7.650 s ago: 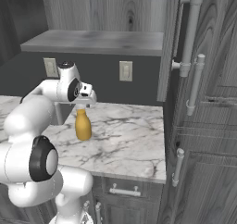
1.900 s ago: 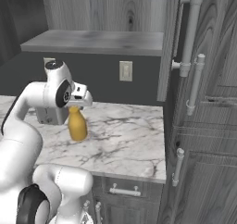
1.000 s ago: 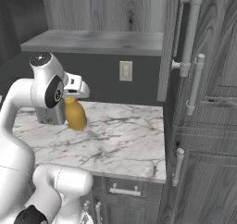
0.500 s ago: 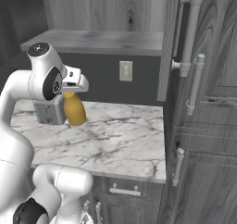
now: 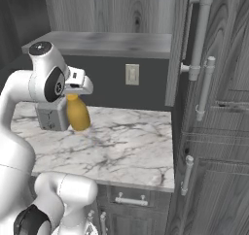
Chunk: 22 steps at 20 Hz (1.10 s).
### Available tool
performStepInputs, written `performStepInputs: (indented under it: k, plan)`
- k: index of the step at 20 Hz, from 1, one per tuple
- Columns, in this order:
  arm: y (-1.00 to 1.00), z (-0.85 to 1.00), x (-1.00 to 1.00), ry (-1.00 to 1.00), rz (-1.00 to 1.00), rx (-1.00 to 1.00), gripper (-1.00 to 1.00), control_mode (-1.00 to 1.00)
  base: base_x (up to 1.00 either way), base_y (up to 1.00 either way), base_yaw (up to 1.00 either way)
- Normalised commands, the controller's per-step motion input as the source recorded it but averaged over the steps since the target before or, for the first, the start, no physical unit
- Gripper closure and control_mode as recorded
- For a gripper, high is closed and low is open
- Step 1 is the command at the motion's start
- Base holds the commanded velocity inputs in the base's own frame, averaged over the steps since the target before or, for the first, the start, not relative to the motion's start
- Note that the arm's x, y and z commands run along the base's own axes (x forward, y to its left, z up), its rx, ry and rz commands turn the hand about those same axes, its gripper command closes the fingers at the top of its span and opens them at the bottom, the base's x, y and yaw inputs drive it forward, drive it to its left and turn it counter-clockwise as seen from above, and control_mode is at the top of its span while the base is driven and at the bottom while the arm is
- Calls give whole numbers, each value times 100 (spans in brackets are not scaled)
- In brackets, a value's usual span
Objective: There is a tray on the dining counter. Grab the cup, mug, and pitcher and place them on the tray. The pitcher may be placed next to the tray if it cannot fit the tray.
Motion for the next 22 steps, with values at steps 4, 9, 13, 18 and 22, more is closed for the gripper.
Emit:
performStepInputs:
  k: [4, 9, 13, 18, 22]
  plan:
    - [0, 0, 0, 0, 0, 0, 100, 100, -61, -8, 0]
    - [0, 0, 0, 0, 0, 0, 100, 100, -95, -10, 0]
    - [0, 0, 0, 0, 0, 0, 100, 100, -94, -17, 1]
    - [0, 0, 0, 0, 0, 0, 100, 100, -75, -11, 26]
    - [0, 0, 0, 0, 0, 0, 100, 100, -58, 0, 63]
